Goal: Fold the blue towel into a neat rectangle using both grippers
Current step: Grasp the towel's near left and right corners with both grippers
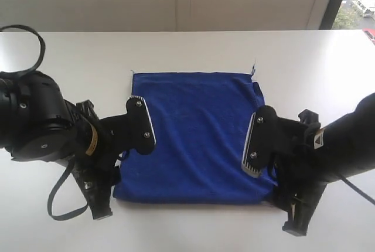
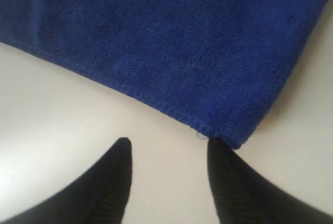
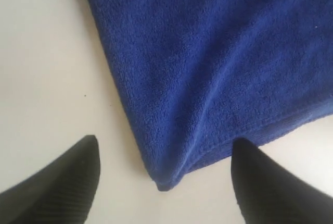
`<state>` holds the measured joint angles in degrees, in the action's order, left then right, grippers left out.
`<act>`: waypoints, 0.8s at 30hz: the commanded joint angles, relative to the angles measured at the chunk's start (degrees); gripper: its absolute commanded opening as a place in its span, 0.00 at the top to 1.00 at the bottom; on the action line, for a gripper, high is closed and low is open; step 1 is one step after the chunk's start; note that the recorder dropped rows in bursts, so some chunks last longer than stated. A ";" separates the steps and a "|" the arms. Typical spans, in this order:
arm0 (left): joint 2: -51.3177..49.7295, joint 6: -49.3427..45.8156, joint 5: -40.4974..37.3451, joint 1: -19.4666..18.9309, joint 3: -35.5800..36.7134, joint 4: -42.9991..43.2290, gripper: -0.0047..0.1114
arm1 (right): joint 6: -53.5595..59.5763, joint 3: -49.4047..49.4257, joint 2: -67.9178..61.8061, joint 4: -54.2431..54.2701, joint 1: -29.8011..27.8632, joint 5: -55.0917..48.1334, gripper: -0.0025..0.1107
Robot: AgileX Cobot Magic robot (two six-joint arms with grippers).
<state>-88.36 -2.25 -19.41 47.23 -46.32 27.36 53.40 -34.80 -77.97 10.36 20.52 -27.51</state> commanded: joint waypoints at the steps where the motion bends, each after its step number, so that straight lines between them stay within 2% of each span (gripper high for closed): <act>1: -0.41 -1.76 5.60 0.30 2.91 -0.46 0.39 | 2.19 2.26 -2.49 -0.08 0.12 5.70 0.39; 3: -0.74 -1.88 8.51 0.30 3.94 -0.46 0.39 | 2.19 2.80 -4.90 -0.08 0.12 8.16 0.39; 12: -6.57 -1.88 12.25 0.19 4.05 -0.46 0.39 | 1.96 2.80 -10.10 -0.08 0.01 9.72 0.39; 14: -8.02 -1.88 12.25 0.19 4.05 -0.10 0.39 | 1.96 2.80 -10.69 -0.08 0.01 9.59 0.42; 17: -9.77 -1.88 11.87 0.19 4.05 0.06 0.42 | 1.96 2.80 -11.93 -0.08 0.01 8.77 0.53; 20: -10.37 -1.88 11.35 0.19 4.05 0.06 0.55 | 1.96 2.80 -12.21 -0.60 0.01 8.77 0.72; 23: -10.25 -2.57 8.95 0.19 3.92 0.15 0.76 | 1.96 2.18 -11.94 -3.52 0.01 8.10 0.94; 24: -10.25 -2.70 6.69 0.19 3.62 0.56 0.88 | 1.66 1.64 -11.64 -4.70 0.01 7.33 0.98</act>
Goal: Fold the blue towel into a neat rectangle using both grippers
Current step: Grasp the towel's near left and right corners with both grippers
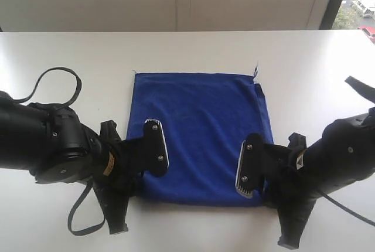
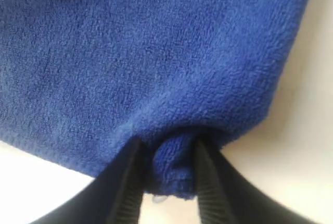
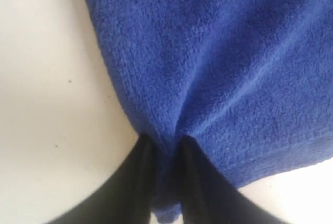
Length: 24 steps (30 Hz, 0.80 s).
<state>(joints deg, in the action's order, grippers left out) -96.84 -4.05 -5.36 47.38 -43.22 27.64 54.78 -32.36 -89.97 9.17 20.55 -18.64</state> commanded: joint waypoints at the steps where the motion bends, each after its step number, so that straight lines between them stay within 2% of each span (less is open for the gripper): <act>1: -1.77 -0.90 -8.45 0.05 0.23 0.38 0.94 | 0.10 -1.47 0.77 -4.25 -0.02 -2.54 0.98; 5: -0.62 0.16 -15.61 0.05 -1.43 0.23 0.96 | -1.35 -2.81 3.53 -5.39 -0.02 -4.76 0.98; 12: 8.13 2.37 -19.78 0.16 -1.54 -4.64 0.96 | -1.35 -2.96 11.17 -5.24 0.10 -12.28 0.98; 17: 13.21 -8.25 -21.45 3.71 -1.54 -15.26 0.96 | -1.35 -2.96 17.79 -1.77 0.10 -18.45 0.98; 20: 15.30 -9.15 -21.97 5.80 -1.54 -16.33 0.96 | -1.35 -2.96 20.55 -1.45 0.10 -21.37 0.98; 24: 17.41 -9.15 -22.06 6.02 -1.54 -16.61 0.96 | -1.35 -2.96 23.23 -1.45 0.10 -20.41 0.98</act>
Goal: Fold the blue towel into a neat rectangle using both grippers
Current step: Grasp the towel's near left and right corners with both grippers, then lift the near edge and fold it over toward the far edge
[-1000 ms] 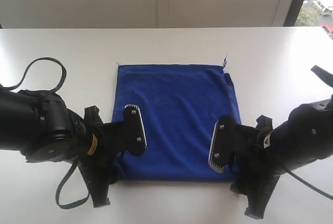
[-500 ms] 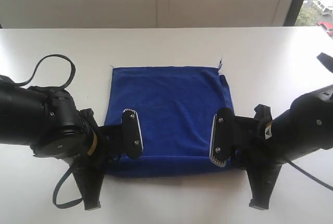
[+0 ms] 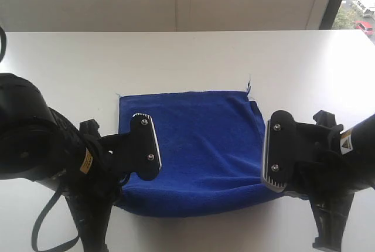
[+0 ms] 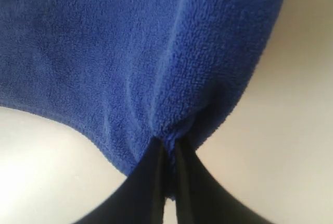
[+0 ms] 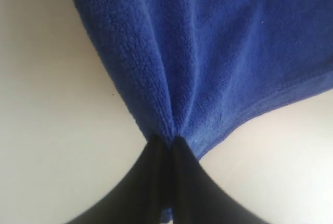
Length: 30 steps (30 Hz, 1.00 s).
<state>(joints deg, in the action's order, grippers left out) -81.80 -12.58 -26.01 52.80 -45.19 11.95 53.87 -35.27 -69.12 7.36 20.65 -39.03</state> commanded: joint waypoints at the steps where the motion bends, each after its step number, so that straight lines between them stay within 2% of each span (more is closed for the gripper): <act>1: 2.83 -0.62 -0.83 0.47 0.44 -0.80 0.96 | -0.44 -0.05 2.70 0.36 0.00 0.56 0.98; 13: 2.83 1.65 -1.33 0.47 0.56 -1.06 0.96 | -0.56 0.06 -1.68 2.18 0.00 0.61 0.98; 19: -2.55 1.65 3.06 0.36 0.56 0.05 0.96 | -0.56 0.06 -6.52 2.07 0.00 2.95 0.98; 24: -9.12 2.25 7.97 -2.14 0.56 0.89 0.96 | -0.56 0.06 -10.01 1.85 0.00 5.66 0.98; 30: -11.23 2.81 9.92 -3.49 0.46 0.89 0.85 | -0.56 0.06 -10.92 1.85 0.00 9.41 0.98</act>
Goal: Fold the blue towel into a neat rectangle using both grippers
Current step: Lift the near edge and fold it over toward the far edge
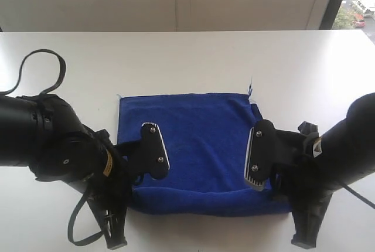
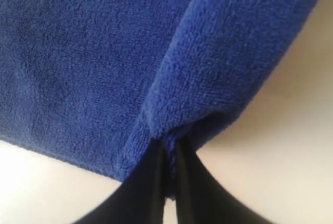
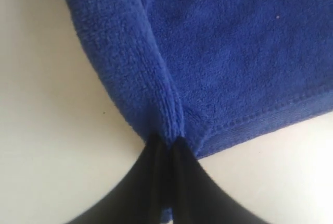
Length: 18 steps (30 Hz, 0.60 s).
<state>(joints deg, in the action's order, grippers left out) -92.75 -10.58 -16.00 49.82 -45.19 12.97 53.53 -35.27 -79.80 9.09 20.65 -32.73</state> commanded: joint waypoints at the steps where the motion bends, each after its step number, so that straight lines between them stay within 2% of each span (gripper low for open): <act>1: 0.02 0.71 -0.18 -0.52 0.46 -0.13 0.83 | -0.21 -0.06 -0.24 0.12 0.00 3.79 0.98; 4: 1.31 0.28 0.13 -0.52 0.46 0.51 0.79 | -0.21 -0.15 -0.24 0.05 0.00 7.34 0.98; 9: 2.05 0.28 4.26 -0.73 0.37 5.79 0.82 | -0.21 -0.15 -0.24 -0.04 0.00 15.30 0.98; 13: 2.08 1.02 2.91 -3.49 -0.97 6.30 0.88 | -0.21 -0.18 -0.24 -0.04 -0.11 19.68 0.98; 15: 2.08 2.02 3.32 -5.51 -1.86 6.30 0.95 | -0.49 -0.30 -0.24 -0.04 -0.11 21.47 0.98; 18: 2.08 2.01 6.18 -7.95 -2.72 6.30 0.96 | -1.38 -0.30 -0.54 -0.10 -0.54 24.37 0.98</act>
<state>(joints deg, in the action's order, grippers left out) -91.18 -9.47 -11.29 43.85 -47.19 19.03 52.90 -35.27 -80.07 9.09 20.65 -11.31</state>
